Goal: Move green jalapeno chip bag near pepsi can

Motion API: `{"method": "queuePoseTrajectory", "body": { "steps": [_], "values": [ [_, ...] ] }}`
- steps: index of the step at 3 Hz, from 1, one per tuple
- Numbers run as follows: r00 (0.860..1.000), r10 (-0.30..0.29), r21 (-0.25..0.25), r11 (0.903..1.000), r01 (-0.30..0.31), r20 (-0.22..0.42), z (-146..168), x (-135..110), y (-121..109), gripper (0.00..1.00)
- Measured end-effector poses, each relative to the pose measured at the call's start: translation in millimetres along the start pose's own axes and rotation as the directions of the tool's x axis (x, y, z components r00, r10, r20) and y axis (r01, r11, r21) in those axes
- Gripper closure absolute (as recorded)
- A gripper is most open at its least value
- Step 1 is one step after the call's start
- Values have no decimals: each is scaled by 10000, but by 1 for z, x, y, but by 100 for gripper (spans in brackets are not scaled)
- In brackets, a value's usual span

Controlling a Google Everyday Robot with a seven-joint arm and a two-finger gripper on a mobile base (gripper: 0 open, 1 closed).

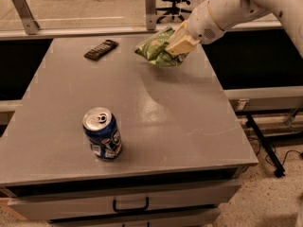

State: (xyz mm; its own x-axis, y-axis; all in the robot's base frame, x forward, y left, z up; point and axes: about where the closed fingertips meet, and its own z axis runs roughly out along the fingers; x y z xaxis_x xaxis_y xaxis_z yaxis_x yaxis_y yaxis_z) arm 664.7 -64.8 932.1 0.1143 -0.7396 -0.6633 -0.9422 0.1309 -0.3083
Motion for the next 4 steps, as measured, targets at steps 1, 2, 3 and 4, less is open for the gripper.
{"method": "queuePoseTrajectory", "body": {
  "steps": [1,2,3,4],
  "values": [
    [9939,-1089,-1135,9874,1101,167,-9,-11,57,100],
    [9827,-1818,-2081,9605,1849,342,-23,-12,109,100],
    [9764,-2143,-2834,9350,2134,281,-34,-2,145,83],
    [9705,-2388,-3391,9107,2357,333,-44,5,171,60]
  ]
}}
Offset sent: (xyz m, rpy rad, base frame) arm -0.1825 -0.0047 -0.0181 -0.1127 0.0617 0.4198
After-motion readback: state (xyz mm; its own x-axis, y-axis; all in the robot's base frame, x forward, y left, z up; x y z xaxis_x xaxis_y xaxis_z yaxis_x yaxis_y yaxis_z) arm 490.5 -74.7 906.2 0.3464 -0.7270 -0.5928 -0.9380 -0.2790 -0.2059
